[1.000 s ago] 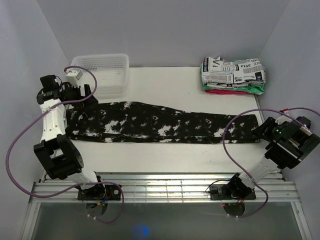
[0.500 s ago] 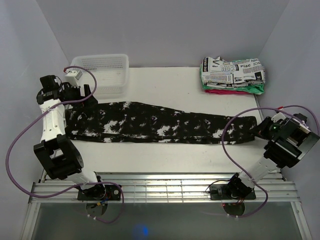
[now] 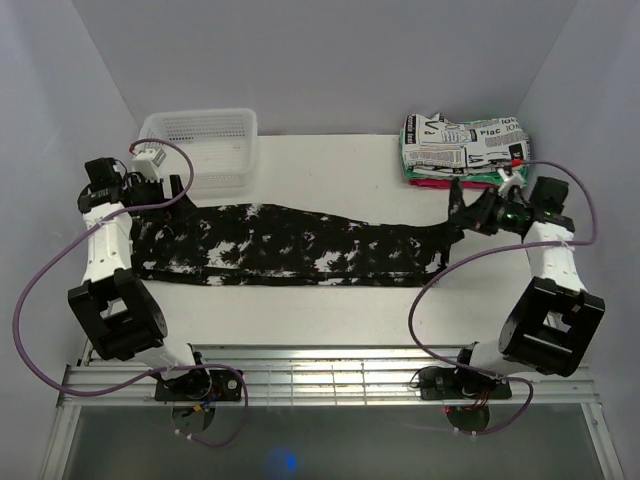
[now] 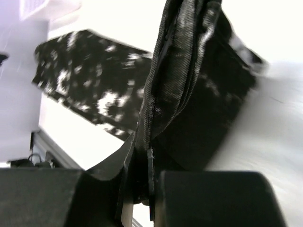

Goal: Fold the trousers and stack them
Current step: Fold the trousers

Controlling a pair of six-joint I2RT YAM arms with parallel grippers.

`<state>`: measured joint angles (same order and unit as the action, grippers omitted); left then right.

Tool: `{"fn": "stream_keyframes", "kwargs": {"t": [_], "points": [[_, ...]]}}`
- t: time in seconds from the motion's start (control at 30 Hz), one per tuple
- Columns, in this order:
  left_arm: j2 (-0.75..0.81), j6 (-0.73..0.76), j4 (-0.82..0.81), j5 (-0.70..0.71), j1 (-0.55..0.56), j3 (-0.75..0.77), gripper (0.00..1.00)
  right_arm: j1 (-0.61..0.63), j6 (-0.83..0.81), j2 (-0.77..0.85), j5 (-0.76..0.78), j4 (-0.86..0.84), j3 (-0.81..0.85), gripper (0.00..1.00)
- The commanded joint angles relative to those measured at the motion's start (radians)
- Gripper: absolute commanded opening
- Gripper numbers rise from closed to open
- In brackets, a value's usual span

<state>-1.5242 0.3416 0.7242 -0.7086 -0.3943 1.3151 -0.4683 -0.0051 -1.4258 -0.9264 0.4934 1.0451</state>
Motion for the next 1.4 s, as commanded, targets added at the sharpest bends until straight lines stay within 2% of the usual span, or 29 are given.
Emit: {"fn": "stream_keyframes", "kwargs": {"t": [0.0,0.13,0.17,0.27,0.37,0.47,0.63,0.87,1.27,1.3,1.33,1.37], "points": [[0.045,-0.047,-0.014,0.012,0.003,-0.005,0.98,0.209,0.254,0.053,-0.016,-0.259,-0.028,0.08],[0.024,-0.114,0.0,0.083,0.002,0.003,0.98,0.437,0.397,0.013,0.084,-0.427,-0.042,0.08],[0.019,-0.125,0.001,0.084,0.0,0.006,0.98,0.53,0.416,-0.002,0.098,-0.456,-0.042,0.08],[0.021,-0.164,-0.002,0.095,-0.005,0.006,0.98,0.676,0.481,-0.071,0.168,-0.561,-0.033,0.08],[0.016,-0.185,-0.002,0.103,-0.012,0.012,0.98,0.788,0.527,-0.152,0.228,-0.64,0.004,0.08],[0.001,-0.199,0.006,0.104,-0.029,0.009,0.98,0.876,0.55,-0.238,0.302,-0.642,0.082,0.08],[-0.033,-0.236,0.009,0.072,-0.07,-0.042,0.98,0.994,0.588,-0.411,0.353,-0.659,0.206,0.08],[-0.042,-0.224,0.009,0.064,-0.116,-0.086,0.98,1.108,0.613,-0.531,0.408,-0.673,0.355,0.08],[-0.016,-0.197,0.021,0.061,-0.124,-0.105,0.98,1.2,0.605,-0.702,0.46,-0.723,0.411,0.08],[-0.014,-0.197,0.024,0.061,-0.124,-0.105,0.98,1.206,0.605,-0.716,0.446,-0.731,0.411,0.13],[-0.014,-0.191,0.026,0.058,-0.124,-0.105,0.98,1.211,0.603,-0.723,0.44,-0.733,0.42,0.24],[-0.011,-0.187,0.029,0.048,-0.124,-0.105,0.98,1.214,0.603,-0.728,0.437,-0.728,0.424,0.45]]}}
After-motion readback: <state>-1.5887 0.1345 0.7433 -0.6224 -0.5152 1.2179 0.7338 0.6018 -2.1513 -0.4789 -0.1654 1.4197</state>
